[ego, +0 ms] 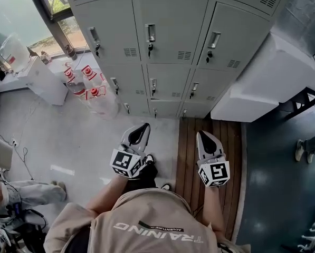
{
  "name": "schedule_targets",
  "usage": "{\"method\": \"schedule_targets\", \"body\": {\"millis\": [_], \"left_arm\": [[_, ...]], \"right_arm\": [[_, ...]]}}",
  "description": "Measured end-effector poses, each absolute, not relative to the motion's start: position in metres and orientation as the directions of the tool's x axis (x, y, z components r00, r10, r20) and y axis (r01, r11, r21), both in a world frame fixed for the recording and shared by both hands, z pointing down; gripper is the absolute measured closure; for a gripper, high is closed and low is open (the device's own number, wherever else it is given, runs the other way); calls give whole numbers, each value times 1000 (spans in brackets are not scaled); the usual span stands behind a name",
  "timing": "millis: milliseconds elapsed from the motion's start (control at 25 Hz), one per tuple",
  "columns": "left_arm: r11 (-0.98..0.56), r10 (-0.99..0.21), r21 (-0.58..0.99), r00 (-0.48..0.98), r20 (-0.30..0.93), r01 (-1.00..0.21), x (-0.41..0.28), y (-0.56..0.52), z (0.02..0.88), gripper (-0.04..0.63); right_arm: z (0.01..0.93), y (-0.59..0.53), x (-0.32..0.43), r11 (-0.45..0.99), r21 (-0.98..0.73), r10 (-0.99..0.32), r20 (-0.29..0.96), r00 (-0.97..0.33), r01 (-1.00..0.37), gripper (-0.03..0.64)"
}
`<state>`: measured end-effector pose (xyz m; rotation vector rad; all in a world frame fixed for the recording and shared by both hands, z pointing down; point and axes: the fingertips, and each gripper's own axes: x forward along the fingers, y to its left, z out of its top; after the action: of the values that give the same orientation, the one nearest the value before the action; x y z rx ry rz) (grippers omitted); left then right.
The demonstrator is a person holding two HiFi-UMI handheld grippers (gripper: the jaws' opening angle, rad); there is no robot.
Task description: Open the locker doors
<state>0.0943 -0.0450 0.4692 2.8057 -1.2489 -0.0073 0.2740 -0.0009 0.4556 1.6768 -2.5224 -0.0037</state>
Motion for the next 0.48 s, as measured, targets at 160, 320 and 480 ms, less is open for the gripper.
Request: {"method": "schedule_targets", "body": {"millis": [160,320,480], "left_arm": [[-693,-719,55,695,21,-719,94,-95,471,588],[-726,-686,54,727,5,-685,93,-143,463,588],[-758,-652,50,758,-16,-650,96,-184,461,588]], "right_arm": [[454,-49,273,365,80,-929,105,-356,-928,606],[441,-92,270,359,58,-931,86,-354,-931,606],[431,-131,272,334,65,-942,51,-331,-940,606]]}}
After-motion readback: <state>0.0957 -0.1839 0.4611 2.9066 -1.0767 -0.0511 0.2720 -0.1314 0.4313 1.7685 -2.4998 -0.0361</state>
